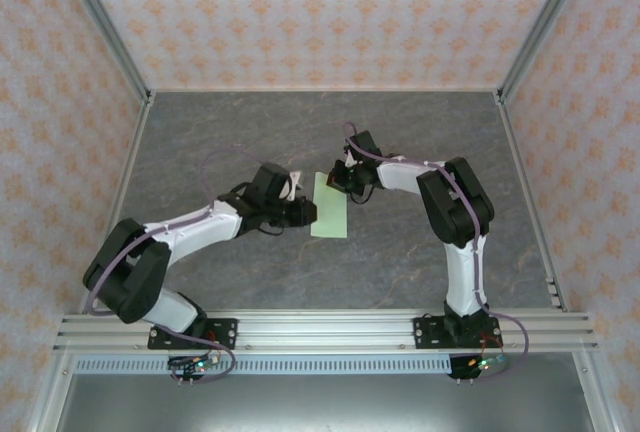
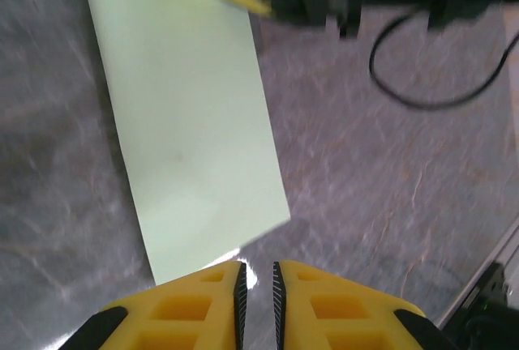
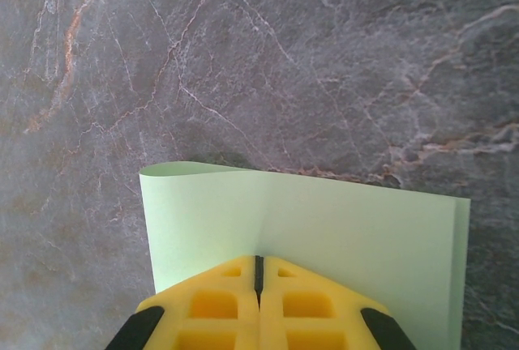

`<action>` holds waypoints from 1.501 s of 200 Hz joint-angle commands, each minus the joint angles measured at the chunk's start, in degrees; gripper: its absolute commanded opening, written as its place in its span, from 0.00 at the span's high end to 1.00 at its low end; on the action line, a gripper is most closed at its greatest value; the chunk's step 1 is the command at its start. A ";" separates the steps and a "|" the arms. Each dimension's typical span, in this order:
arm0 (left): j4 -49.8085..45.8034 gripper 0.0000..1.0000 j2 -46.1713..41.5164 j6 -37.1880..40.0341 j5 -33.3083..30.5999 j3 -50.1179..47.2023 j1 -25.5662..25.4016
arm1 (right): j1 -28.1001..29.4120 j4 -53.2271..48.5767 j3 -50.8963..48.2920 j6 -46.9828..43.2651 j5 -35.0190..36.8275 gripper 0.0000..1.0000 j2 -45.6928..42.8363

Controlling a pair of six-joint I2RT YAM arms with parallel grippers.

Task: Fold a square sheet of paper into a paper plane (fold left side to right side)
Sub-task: First fold the square sheet of paper in half at the center of the table, then hold the square sheet of paper at the center of the table.

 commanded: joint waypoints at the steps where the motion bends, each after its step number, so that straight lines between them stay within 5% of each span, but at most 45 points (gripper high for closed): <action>1: -0.13 0.80 6.56 -0.43 2.26 3.92 1.72 | 0.25 -6.08 -0.79 -1.55 4.84 0.93 1.56; 48: 2.88 0.81 17.44 -0.59 4.77 9.83 1.74 | 0.31 -5.47 -0.55 -1.45 3.93 0.93 1.36; 112: 0.34 0.82 20.72 1.22 1.91 10.96 0.03 | 0.32 -4.54 0.53 -1.50 3.52 0.90 -2.87; 178: 1.92 0.82 20.77 -0.56 -1.01 5.98 -1.39 | 0.47 -9.07 -7.15 -3.59 11.45 0.69 -21.24; 222: 2.28 0.82 19.81 -1.29 -1.57 5.46 -1.70 | 4.97 -2.93 -20.57 2.56 9.26 0.84 -28.81; 300: 1.81 0.83 18.90 -2.23 -2.19 6.68 -1.95 | 9.56 2.77 -24.22 7.55 11.67 0.93 -17.82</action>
